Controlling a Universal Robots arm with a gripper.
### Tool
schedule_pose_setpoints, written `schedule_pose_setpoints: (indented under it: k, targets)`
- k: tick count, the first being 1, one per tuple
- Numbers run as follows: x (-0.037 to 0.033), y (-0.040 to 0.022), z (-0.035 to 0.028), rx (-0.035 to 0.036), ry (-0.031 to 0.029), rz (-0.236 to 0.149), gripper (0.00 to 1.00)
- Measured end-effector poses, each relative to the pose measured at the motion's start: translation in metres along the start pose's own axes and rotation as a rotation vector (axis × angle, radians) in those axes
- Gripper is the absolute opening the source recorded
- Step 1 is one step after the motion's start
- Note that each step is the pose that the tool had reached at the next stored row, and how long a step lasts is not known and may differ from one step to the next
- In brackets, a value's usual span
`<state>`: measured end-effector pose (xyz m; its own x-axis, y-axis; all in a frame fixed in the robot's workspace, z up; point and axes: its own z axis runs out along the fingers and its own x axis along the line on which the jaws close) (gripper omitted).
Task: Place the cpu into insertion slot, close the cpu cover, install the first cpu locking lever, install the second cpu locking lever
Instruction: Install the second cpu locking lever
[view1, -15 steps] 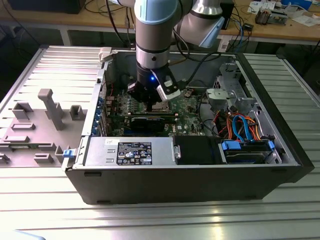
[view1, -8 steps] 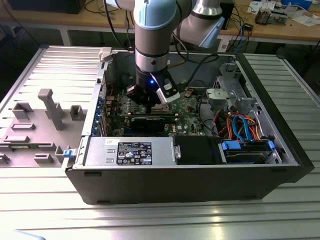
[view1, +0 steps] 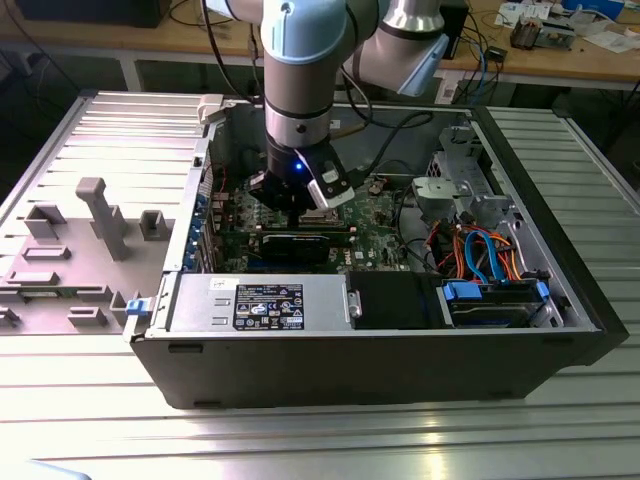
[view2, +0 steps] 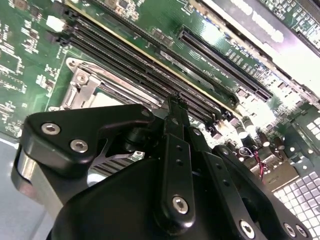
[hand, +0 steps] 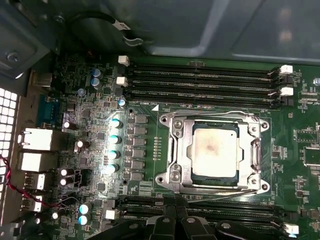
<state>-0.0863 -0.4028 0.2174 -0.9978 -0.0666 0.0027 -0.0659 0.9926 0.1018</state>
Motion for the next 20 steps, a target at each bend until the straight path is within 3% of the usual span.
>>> schedule_pose_setpoints:
  k: [5, 9, 12, 14, 17, 20]
  targets:
    - [0.0038, -0.0005, 0.0052, -0.0021, 0.0001, 0.0, 0.11]
    - [0.0039, -0.0008, 0.0078, -0.0133, -0.0008, 0.0, 0.11]
    - [0.0064, -0.0009, 0.0102, -0.0356, -0.0022, 0.0, 0.11]
    - [0.0067, -0.001, 0.0119, -0.0546, -0.0035, 0.0, 0.11]
    - [0.0068, -0.0013, 0.0146, -0.0667, -0.004, -0.001, 0.11]
    - [0.0069, -0.0016, 0.0168, -0.0744, -0.0048, -0.001, 0.11]
